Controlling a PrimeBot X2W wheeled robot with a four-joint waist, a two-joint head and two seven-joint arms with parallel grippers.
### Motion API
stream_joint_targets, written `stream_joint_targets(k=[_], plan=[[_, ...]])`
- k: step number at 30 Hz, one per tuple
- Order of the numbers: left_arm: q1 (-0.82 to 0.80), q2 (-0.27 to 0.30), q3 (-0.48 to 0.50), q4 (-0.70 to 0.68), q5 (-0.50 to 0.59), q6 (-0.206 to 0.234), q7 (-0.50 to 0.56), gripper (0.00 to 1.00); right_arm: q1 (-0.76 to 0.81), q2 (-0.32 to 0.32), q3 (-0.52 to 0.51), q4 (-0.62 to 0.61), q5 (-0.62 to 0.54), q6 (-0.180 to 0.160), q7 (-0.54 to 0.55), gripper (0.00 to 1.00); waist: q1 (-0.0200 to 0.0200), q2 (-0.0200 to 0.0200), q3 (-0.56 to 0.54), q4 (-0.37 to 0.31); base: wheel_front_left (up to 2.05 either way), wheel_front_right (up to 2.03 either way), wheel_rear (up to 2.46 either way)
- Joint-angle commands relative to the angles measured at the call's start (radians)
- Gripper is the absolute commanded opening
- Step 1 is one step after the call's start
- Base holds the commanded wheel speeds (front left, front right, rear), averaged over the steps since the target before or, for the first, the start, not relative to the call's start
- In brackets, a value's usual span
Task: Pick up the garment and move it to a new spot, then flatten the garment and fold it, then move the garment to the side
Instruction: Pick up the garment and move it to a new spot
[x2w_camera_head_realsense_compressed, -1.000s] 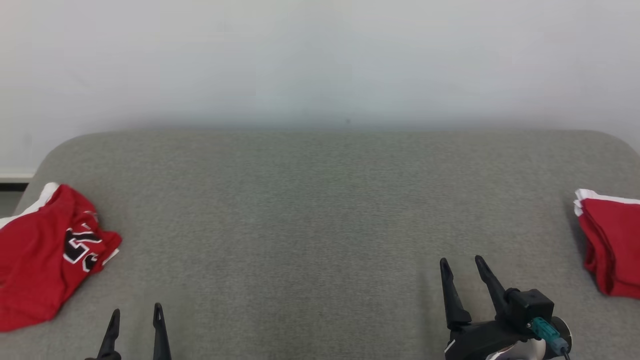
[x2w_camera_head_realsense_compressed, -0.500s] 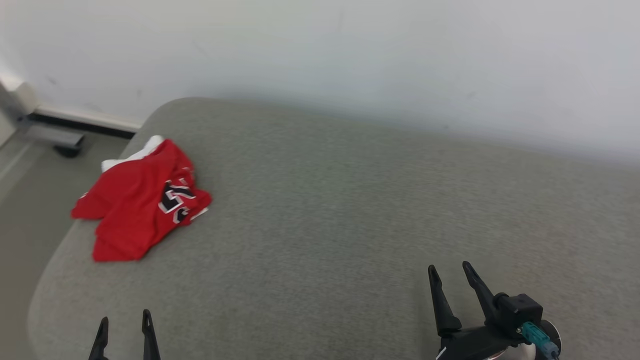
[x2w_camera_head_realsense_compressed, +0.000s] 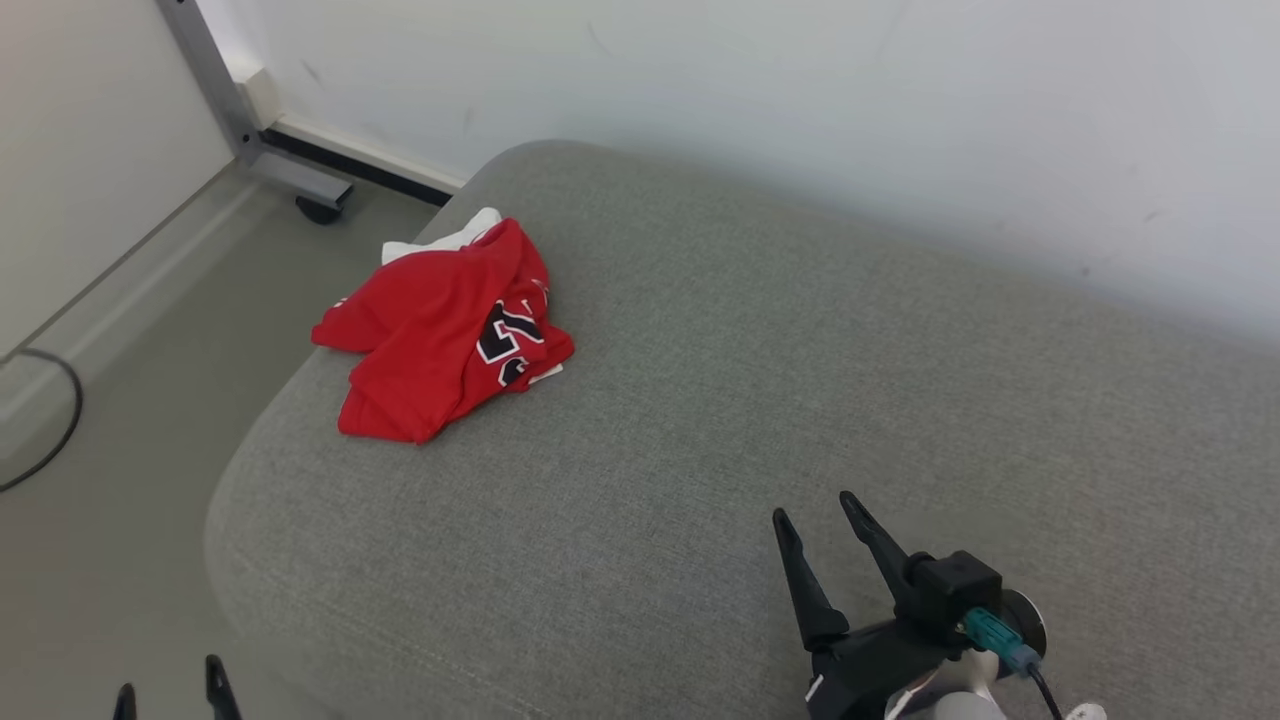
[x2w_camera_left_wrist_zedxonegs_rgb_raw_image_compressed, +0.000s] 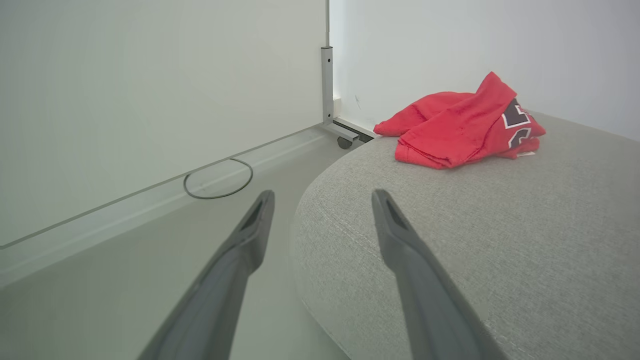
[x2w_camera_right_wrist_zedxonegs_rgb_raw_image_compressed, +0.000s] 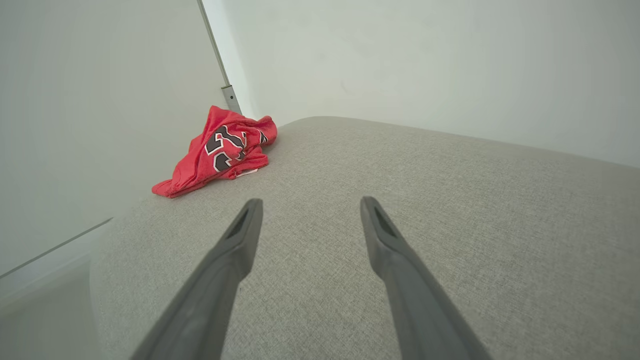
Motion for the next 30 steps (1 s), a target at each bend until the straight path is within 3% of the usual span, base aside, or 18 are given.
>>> stream_joint_targets(k=[1,6,12,23,30], plan=[[0.017,-0.002,0.009,-0.013,-0.011,0.010,-0.003,1.00,-0.020,0.000,0.017,0.009,0.001,-0.003,0.000,1.00,0.0000,0.0000,0.024,0.022,0.00,0.00,0.00],[0.042,-0.001,0.006,-0.030,-0.036,0.041,-0.003,1.00,-0.042,0.000,0.045,0.035,0.014,-0.003,0.000,1.00,0.0000,0.0000,0.029,0.025,-0.08,-0.08,-0.08],[0.052,-0.001,-0.007,-0.031,-0.053,0.048,-0.003,1.00,-0.042,0.000,0.043,0.035,0.010,-0.003,0.000,1.00,0.0000,0.0000,0.035,0.024,-0.02,-0.02,-0.02],[-0.023,-0.001,-0.032,0.057,-0.053,-0.016,-0.003,1.00,-0.010,0.000,-0.023,0.015,-0.020,-0.003,0.000,1.00,0.0000,0.0000,0.057,0.014,0.00,0.00,0.00],[-0.166,0.006,-0.029,0.158,-0.036,-0.083,-0.003,1.00,0.017,0.000,-0.072,-0.040,-0.074,-0.003,0.000,1.00,0.0000,0.0000,0.106,-0.023,0.00,0.00,0.00]])
